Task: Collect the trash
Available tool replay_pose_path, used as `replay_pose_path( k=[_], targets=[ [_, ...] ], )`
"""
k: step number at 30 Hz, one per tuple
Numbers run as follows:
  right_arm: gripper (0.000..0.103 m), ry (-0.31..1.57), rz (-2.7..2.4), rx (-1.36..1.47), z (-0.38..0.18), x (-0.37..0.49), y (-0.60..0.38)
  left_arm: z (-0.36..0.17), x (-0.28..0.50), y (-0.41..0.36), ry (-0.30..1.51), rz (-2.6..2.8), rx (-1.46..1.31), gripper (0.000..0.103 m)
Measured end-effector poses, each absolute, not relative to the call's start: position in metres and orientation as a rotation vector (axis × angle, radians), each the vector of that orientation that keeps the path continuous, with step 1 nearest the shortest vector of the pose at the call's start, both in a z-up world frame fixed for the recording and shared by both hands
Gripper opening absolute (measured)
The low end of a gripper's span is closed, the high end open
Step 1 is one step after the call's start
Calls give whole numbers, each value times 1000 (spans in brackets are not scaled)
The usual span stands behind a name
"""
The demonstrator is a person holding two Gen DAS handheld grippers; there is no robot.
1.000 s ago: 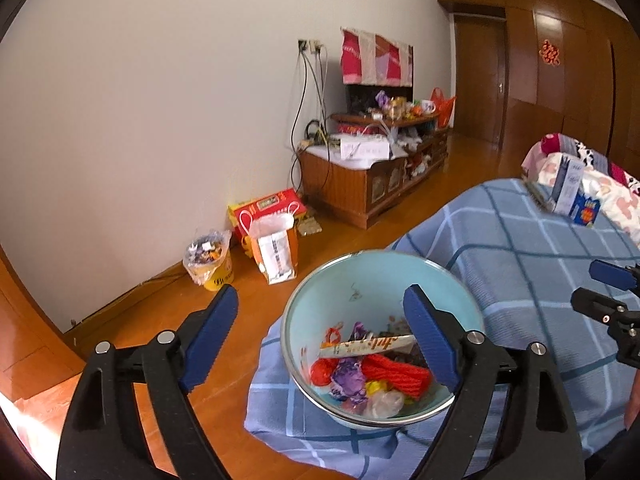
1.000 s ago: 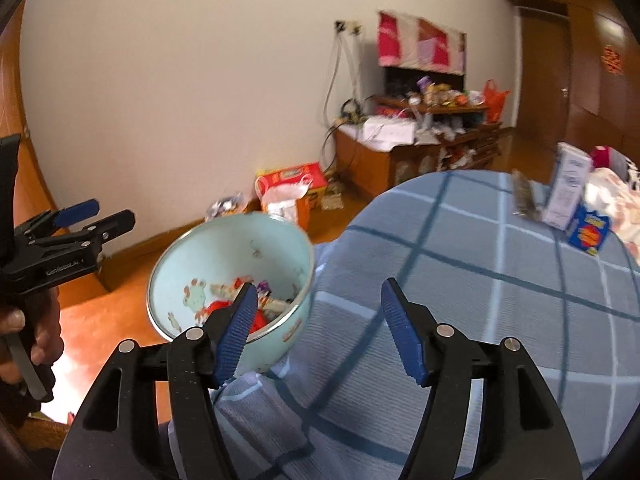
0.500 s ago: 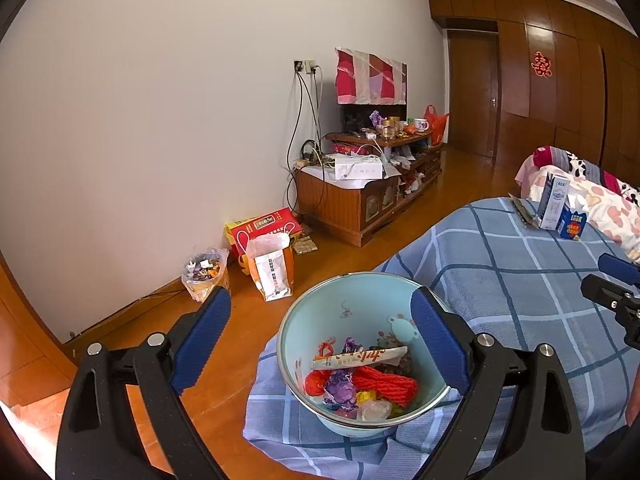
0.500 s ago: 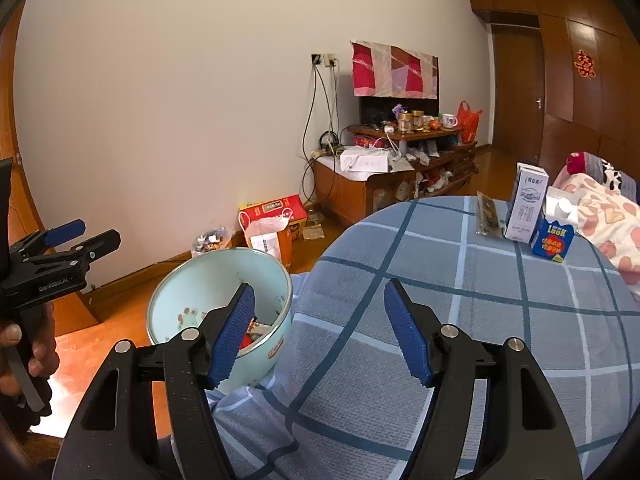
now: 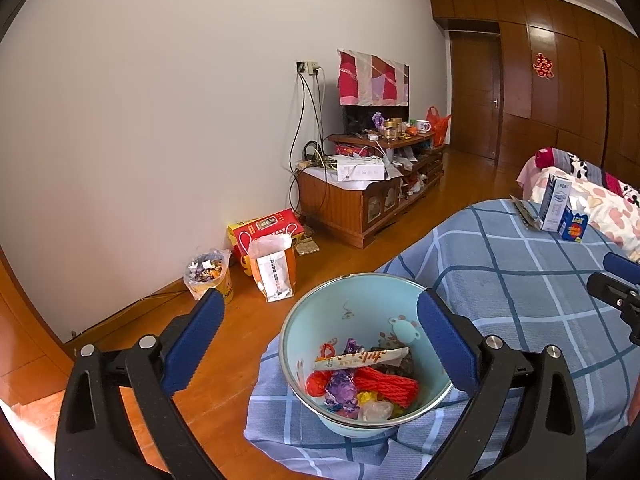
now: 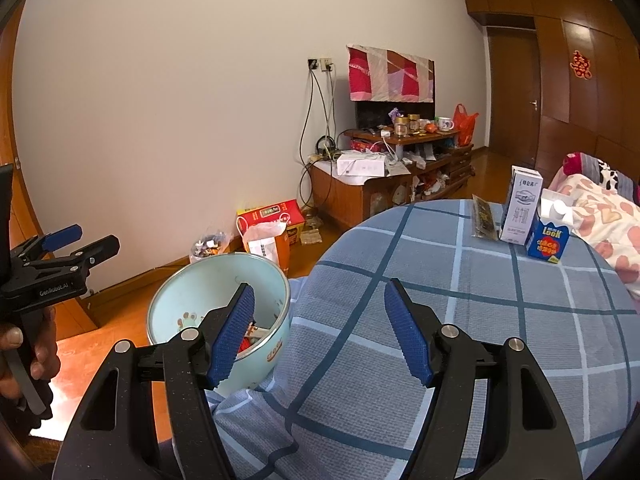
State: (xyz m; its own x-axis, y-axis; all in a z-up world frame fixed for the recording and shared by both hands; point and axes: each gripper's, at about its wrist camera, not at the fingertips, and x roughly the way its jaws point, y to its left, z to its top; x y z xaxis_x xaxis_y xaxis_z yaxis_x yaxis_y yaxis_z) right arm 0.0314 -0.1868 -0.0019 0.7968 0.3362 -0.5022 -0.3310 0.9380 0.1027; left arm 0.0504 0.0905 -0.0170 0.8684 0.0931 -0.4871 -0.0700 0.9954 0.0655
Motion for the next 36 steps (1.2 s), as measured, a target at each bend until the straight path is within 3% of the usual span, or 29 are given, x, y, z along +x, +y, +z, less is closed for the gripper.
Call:
replay_pose_path(
  k=[36],
  targets=[
    [74, 500, 343, 24, 6, 21, -188, -24, 54, 88, 521, 110, 81, 96]
  ],
)
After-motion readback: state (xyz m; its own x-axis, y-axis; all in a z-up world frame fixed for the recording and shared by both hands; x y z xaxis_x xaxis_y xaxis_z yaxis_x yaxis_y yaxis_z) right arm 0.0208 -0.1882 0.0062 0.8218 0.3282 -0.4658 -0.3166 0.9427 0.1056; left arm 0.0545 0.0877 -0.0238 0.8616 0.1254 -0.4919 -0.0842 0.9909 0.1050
